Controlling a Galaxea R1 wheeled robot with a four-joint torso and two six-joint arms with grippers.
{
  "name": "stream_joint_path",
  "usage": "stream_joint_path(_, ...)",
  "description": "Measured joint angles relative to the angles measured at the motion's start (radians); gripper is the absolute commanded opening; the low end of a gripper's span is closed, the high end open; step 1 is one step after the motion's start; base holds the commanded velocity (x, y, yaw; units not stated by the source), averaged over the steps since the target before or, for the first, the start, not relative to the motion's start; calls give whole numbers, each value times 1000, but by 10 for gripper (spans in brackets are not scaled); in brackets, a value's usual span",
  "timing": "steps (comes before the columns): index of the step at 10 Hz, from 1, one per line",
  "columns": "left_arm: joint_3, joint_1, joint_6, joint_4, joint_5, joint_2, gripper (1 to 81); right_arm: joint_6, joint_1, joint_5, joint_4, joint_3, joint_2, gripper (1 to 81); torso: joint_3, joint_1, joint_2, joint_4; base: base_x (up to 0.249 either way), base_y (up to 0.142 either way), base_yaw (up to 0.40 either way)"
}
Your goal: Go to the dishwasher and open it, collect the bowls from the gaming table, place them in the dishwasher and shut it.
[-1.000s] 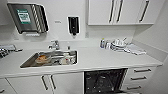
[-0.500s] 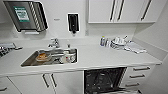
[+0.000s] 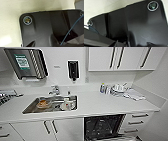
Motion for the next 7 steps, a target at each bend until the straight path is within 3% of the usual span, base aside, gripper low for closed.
stream_joint_path(7, 0, 8, 0, 0, 3, 3, 811, 1, -1, 8, 0, -1, -12, 811, 131, -157, 239, 0, 0, 0, 0)
